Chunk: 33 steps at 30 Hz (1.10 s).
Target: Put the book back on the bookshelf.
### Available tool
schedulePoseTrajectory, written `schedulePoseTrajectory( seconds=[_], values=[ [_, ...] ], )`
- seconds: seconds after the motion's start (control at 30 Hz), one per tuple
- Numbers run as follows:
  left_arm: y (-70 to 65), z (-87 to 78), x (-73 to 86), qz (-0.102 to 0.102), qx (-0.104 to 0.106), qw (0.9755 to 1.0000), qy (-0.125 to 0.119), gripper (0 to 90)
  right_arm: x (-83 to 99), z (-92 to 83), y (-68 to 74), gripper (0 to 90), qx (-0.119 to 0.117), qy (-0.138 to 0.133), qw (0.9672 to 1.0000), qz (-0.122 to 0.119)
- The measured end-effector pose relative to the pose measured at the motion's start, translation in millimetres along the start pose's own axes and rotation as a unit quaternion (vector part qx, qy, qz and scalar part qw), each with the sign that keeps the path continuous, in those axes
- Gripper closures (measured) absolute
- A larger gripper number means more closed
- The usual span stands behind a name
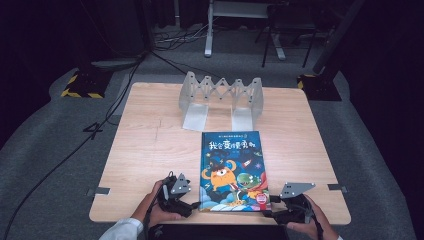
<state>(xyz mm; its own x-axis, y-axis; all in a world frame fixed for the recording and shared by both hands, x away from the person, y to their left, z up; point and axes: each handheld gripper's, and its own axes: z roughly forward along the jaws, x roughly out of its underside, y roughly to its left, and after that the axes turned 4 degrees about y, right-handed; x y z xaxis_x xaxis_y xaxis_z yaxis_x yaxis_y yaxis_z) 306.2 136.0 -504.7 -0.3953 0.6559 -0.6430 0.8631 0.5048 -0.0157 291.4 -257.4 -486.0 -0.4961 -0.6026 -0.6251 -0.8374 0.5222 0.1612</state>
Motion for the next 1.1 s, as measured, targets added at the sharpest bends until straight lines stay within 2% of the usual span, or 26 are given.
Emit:
schedulePoseTrajectory(
  seconds=[0.07, 0.2, 0.27, 0.33, 0.37, 0.47, 0.57, 0.7, 0.8, 0.87, 0.9, 0.93, 1.1],
  values=[
    [0.1, 0.0, 0.0, 0.000, 0.000, 1.0000, 0.000, 17.9, -1.4, -0.9, -1.6, 39.4, -0.006, -0.002, 1.0000, 0.004],
    [0.7, 0.0, 0.0, 0.000, 0.000, 1.0000, 0.001, 17.9, -14.2, -2.8, -9.3, 30.7, -0.041, -0.030, 0.9987, 0.009],
    [1.4, -0.2, -0.1, 0.000, 0.001, 1.0000, 0.001, 17.9, -20.4, -1.4, -13.2, 27.3, -0.060, -0.036, 0.9975, 0.010],
    [2.2, -0.4, -0.3, 0.000, 0.001, 1.0000, 0.003, 17.9, -28.2, 0.1, -21.1, 24.7, -0.093, -0.040, 0.9948, 0.016],
    [2.5, -0.5, -0.4, 0.000, 0.001, 1.0000, 0.004, 17.9, -31.6, 0.7, -24.7, 25.6, -0.098, -0.046, 0.9939, 0.018],
    [2.8, -0.7, 0.0, 0.000, 0.001, 1.0000, 0.003, 18.0, -41.6, 2.5, -37.0, 28.4, -0.102, -0.055, 0.9927, 0.034],
    [3.5, -0.8, -0.3, 0.002, 0.002, 1.0000, 0.004, 17.9, -52.1, 8.7, -45.9, 28.3, -0.088, -0.057, 0.9937, 0.041],
    [3.7, -1.0, -0.4, 0.002, 0.002, 1.0000, 0.006, 17.9, -62.3, 16.7, -54.0, 27.6, -0.085, -0.063, 0.9934, 0.045],
    [4.7, -1.5, -0.4, 0.004, 0.002, 1.0000, 0.007, 17.9, -75.4, 30.3, -64.9, 27.9, -0.096, -0.063, 0.9926, 0.039],
    [6.9, -1.9, 0.8, 0.004, 0.004, 1.0000, 0.005, 17.7, -77.4, 33.1, -69.2, 36.3, -0.109, -0.076, 0.9904, 0.037],
    [6.9, -1.9, 0.8, 0.004, 0.004, 1.0000, 0.005, 17.9, -77.4, 33.1, -69.2, 36.3, -0.109, -0.076, 0.9904, 0.037],
    [7.2, -2.0, 0.8, 0.002, 0.005, 1.0000, 0.005, 17.9, -77.3, 32.1, -70.6, 39.3, -0.118, -0.087, 0.9883, 0.041],
    [8.9, -2.5, 0.5, 0.003, 0.003, 1.0000, 0.008, 17.9, -77.3, 27.7, -66.8, 46.4, -0.133, -0.110, 0.9847, 0.022]
  ],
)
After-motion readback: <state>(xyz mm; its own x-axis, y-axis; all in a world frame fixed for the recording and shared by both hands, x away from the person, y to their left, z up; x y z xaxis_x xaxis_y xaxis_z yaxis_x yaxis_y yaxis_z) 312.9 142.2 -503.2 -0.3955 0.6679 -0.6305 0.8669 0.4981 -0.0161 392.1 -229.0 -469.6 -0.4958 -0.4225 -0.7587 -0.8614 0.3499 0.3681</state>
